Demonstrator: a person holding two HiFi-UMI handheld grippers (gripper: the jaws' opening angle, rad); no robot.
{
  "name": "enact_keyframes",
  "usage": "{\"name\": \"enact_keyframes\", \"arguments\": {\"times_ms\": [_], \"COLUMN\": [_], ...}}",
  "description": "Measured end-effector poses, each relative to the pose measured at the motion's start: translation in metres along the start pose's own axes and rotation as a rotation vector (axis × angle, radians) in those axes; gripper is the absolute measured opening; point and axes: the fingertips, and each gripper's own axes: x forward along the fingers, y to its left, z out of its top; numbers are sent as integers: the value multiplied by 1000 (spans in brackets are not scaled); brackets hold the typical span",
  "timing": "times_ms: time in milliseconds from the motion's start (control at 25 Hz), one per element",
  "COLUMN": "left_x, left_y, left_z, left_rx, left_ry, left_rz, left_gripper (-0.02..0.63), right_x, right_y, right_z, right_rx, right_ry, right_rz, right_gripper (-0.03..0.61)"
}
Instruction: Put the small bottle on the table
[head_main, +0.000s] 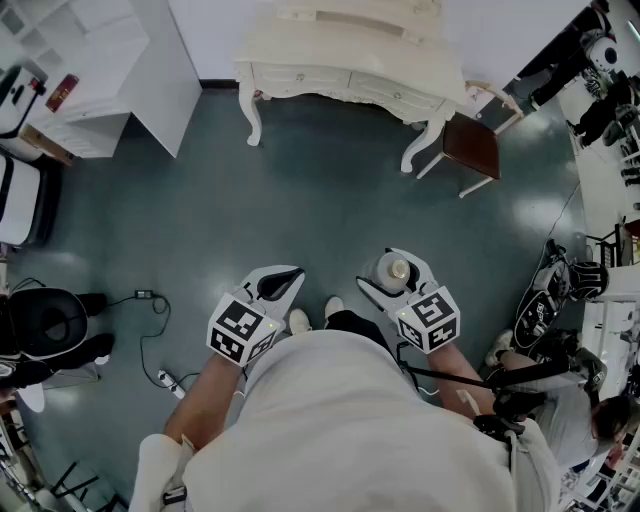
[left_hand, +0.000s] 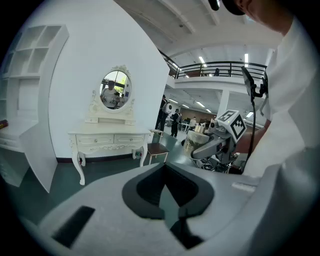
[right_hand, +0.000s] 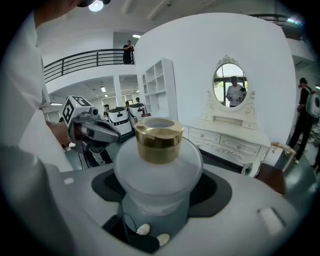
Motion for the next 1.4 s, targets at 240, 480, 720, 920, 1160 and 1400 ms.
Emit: {"name": "enact_keyframes", "arguments": {"times_ms": [240, 480, 720, 920, 1160, 1400], "left_x": [20, 44, 80, 102, 118, 138], "left_y": [-22, -33, -36, -25, 18, 117], "left_z": [16, 35, 63, 72, 73, 113], "left_rx": [28, 46, 54, 29, 26, 44], "left_ry": [-6, 22, 43, 37, 52, 30], "left_rz": [-31, -30, -10, 12, -15, -91], "left_gripper": [3, 3, 3, 3, 3, 3], "right_x": [-19, -31, -31, -14, 21, 94], "right_y": [-19, -48, -90, -115, -136, -170], "right_z": [-5, -5, 1, 1, 11, 66], "right_rx": [2, 23, -6, -17, -12, 30], "right_ry": [-6, -7, -7, 0, 15, 30], "right_rz": [-26, -12, 10, 20, -6, -67], "right_gripper": [336, 335, 334, 334, 334, 334]}}
